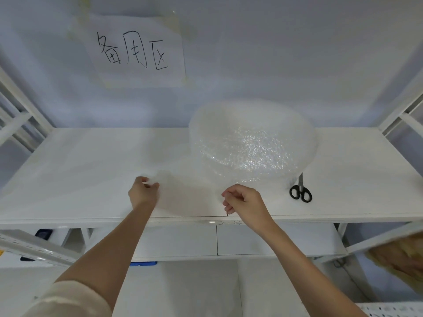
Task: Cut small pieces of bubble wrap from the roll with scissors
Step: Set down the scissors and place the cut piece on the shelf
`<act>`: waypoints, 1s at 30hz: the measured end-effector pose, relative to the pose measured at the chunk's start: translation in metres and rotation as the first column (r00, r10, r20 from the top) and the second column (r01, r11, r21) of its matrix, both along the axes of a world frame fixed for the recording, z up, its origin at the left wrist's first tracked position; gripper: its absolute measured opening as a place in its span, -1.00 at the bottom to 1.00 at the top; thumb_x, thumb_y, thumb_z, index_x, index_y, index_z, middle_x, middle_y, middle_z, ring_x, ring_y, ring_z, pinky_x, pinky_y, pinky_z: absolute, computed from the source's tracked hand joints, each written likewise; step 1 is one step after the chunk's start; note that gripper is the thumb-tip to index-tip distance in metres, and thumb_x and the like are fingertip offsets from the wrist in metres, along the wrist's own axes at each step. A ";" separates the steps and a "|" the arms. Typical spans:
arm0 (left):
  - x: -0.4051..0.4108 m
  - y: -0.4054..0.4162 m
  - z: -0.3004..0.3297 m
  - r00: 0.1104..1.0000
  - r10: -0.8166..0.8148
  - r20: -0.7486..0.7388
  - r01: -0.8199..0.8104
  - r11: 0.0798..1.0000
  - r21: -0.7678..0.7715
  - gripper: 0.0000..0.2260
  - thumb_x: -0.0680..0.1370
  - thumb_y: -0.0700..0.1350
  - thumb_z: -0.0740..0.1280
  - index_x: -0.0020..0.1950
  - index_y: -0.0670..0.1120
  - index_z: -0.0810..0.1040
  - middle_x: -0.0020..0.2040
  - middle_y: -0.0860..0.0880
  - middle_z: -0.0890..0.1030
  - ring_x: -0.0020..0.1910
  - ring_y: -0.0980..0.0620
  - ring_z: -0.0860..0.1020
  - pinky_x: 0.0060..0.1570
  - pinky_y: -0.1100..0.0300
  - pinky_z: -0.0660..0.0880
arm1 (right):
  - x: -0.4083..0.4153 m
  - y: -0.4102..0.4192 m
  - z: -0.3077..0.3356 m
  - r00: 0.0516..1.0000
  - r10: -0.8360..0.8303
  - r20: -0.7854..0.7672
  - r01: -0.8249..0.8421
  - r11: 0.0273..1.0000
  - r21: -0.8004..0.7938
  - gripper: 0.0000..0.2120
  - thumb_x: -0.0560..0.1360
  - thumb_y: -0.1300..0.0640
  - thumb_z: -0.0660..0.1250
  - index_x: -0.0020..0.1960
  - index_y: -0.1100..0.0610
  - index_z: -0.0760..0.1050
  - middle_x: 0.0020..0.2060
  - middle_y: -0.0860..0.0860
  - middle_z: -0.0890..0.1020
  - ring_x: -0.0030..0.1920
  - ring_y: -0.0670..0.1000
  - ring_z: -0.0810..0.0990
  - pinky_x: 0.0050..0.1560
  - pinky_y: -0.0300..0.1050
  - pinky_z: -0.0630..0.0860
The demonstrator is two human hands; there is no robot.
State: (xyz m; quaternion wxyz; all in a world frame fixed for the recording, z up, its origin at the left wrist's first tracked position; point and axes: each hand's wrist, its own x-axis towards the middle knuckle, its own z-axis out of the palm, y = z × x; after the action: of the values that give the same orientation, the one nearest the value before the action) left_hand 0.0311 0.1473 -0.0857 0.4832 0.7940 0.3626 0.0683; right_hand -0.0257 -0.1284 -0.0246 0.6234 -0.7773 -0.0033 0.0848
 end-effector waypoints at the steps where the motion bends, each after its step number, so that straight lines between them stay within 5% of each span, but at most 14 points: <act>1: 0.000 0.006 0.000 0.999 0.035 -0.005 -0.034 0.999 0.016 -0.75 0.51 -0.11 0.39 0.17 -0.08 0.49 -0.04 -0.12 0.64 -0.09 -0.17 0.63 -0.03 -0.03 0.61 | 0.000 -0.001 -0.001 1.000 -0.005 -0.002 0.005 1.000 0.001 -0.87 0.52 0.29 0.28 -0.13 0.21 0.61 -0.30 0.13 0.65 -0.33 0.03 0.63 -0.18 0.01 0.62; 8: -0.004 0.032 -0.003 0.991 0.124 -0.054 -0.116 0.984 0.132 -0.64 0.51 -0.05 0.39 0.25 -0.14 0.45 0.09 -0.19 0.63 0.14 -0.22 0.56 0.09 0.04 0.46 | 0.001 -0.005 -0.008 1.000 -0.020 -0.019 0.021 1.000 0.015 -0.84 0.51 0.28 0.28 -0.17 0.17 0.61 -0.33 0.10 0.64 -0.33 0.03 0.63 -0.22 -0.08 0.61; 22: -0.004 0.017 0.012 0.990 0.125 0.066 -0.133 0.983 0.126 -0.55 0.53 0.01 0.39 0.33 -0.18 0.42 0.34 -0.24 0.38 0.18 -0.27 0.49 0.21 0.00 0.39 | -0.004 -0.025 -0.012 0.989 -0.149 0.021 0.148 0.987 0.064 -0.83 0.51 0.28 0.28 -0.21 0.23 0.61 -0.35 0.17 0.63 -0.35 0.03 0.59 -0.28 -0.12 0.56; 26: -0.010 -0.006 0.015 0.989 -0.019 0.143 -0.006 0.985 0.174 -0.61 0.54 -0.02 0.38 0.29 -0.18 0.45 0.31 -0.23 0.39 0.20 -0.26 0.48 0.25 -0.01 0.39 | -0.009 -0.050 -0.018 0.938 -0.340 0.064 0.336 0.940 0.066 -0.72 0.53 0.20 0.28 -0.32 0.29 0.53 -0.47 0.12 0.54 -0.44 0.02 0.48 -0.38 -0.10 0.45; 30: -0.022 -0.054 0.018 0.952 -0.228 0.204 0.177 0.955 0.239 -0.67 0.54 -0.07 0.39 0.23 -0.20 0.50 0.20 -0.24 0.47 0.18 -0.20 0.48 0.20 0.07 0.38 | 0.004 -0.096 -0.038 0.786 -0.609 0.103 0.617 0.784 -0.072 -0.65 0.50 0.07 0.23 -0.38 0.25 0.48 -0.42 0.12 0.57 -0.41 0.08 0.49 -0.26 -0.03 0.49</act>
State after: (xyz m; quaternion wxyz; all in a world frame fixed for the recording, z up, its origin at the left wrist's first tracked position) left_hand 0.0090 0.0936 -0.0676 0.4363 0.8621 0.2107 0.1486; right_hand -0.0216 -0.2244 -0.0631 0.5762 -0.7694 0.2306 -0.1511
